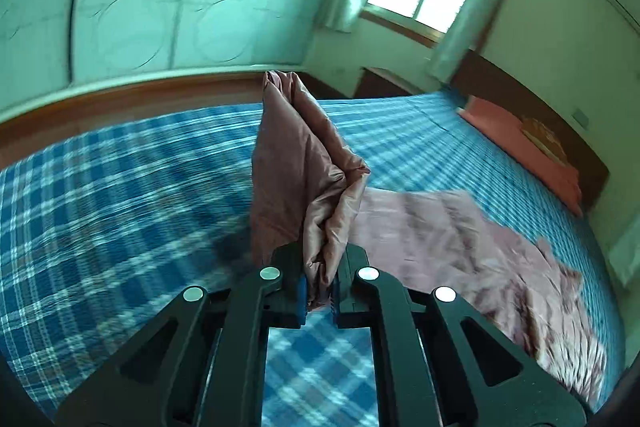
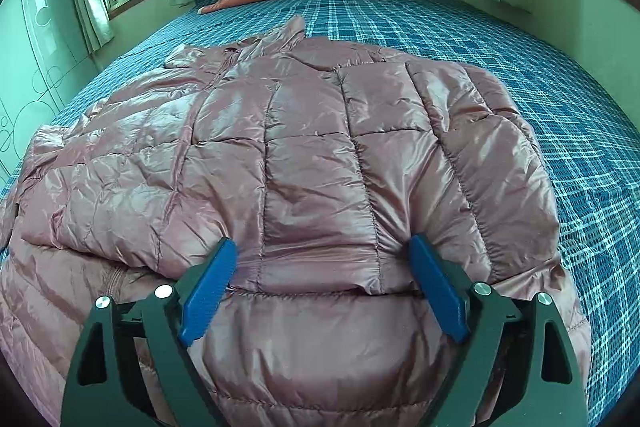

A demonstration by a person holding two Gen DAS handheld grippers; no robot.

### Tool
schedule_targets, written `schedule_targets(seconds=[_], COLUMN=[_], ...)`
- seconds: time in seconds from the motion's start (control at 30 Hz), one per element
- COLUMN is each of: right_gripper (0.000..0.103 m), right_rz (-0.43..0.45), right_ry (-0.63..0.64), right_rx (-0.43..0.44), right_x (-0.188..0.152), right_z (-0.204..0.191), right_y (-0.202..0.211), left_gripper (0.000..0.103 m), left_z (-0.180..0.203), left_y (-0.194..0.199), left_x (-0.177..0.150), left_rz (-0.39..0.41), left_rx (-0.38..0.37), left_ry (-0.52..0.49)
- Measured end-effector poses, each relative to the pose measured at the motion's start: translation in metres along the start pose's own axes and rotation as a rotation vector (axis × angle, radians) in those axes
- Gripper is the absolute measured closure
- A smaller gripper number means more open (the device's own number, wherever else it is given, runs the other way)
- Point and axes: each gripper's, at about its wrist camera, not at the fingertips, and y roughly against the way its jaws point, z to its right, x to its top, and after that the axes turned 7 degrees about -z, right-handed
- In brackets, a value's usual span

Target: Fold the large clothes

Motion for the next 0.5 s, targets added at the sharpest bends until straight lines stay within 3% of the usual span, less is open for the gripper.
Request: schedule_targets(seconds=[0.2,0.5], right_gripper=[0.015,0.015], right_rz=[-0.002,0.004], right_ry=[0.0,-0.009], right_rx=[0.002,0.019], right_x=[0.001,0.0], right_z=[0.0,0.002], right_y=[-0.001,-0.001], left_gripper=[0.096,0.096], left_z=[0.101,0.242], left_y=[-0.006,-0.013], left_x=[-0.032,-0.12], left_rz=[-0.034,-0.115], left_rx=[-0.082,-0.186], left_ry=[-0.207,-0.528])
